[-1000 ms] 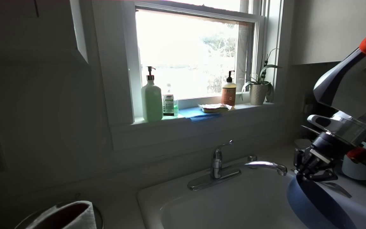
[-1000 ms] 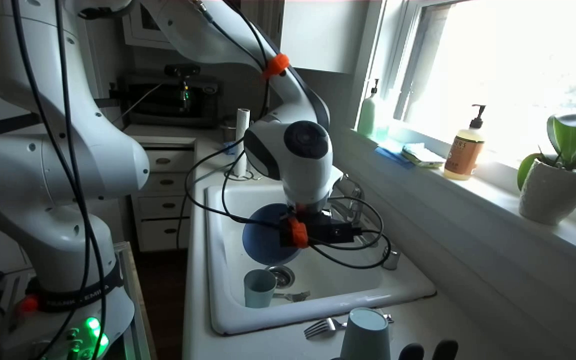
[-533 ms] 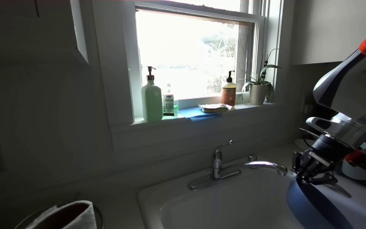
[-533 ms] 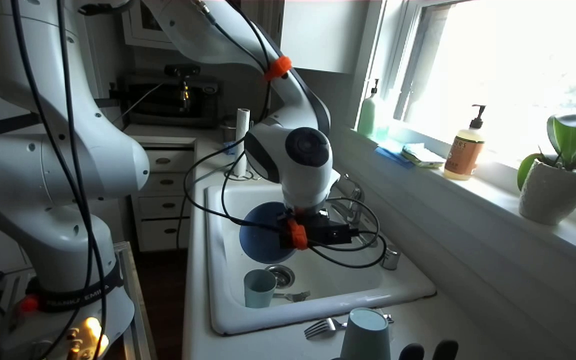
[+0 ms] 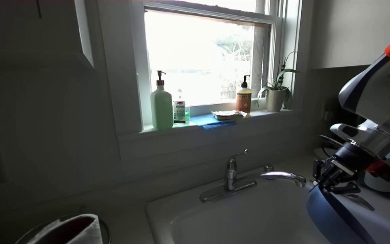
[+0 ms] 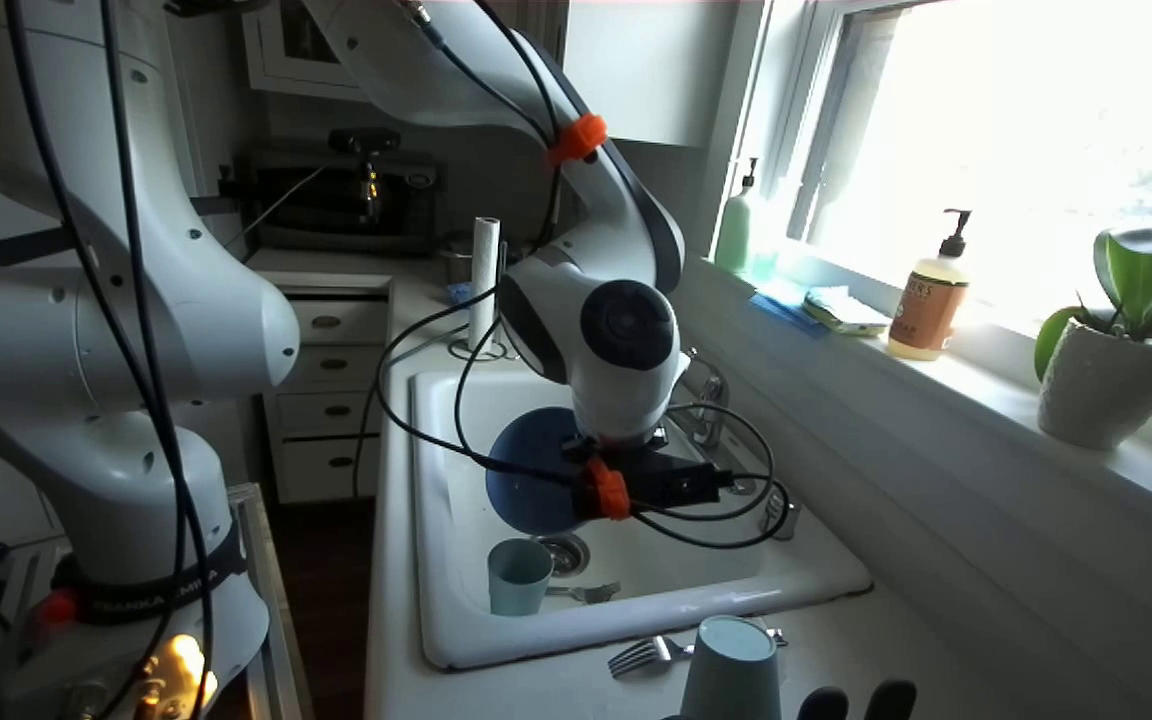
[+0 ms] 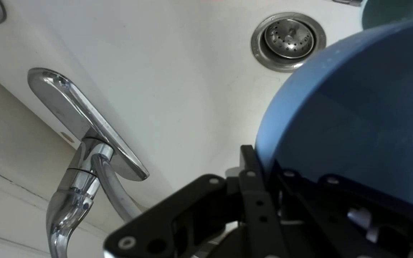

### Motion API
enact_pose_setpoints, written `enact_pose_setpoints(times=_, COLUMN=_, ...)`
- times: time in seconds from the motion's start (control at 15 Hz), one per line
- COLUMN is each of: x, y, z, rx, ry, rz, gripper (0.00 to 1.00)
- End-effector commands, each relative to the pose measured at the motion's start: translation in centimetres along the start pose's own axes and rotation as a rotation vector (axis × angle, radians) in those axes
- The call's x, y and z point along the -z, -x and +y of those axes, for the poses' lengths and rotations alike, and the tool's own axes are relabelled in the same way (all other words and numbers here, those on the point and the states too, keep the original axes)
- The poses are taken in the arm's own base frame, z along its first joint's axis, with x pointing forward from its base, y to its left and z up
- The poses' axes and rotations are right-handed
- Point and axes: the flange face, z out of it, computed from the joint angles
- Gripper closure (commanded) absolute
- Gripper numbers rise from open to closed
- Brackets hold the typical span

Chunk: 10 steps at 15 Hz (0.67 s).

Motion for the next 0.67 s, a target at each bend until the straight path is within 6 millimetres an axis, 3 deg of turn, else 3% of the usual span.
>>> enact_pose_setpoints(times=0.0, x=0.0, y=0.2, z=0.0, rx=0.001, ry=-0.001, rz=0.008, gripper=0.99)
enact_pose_setpoints(times=0.07, x=0.0, y=0.2, z=-0.1, rx=-0.001, ry=-0.001, rz=0.012, gripper=0.95)
enact_pose_setpoints(times=0.6, x=-0.5, y=1.4, z=-0.8, rx=-0.030, ry=-0.079, rz=0.084, gripper=0.99)
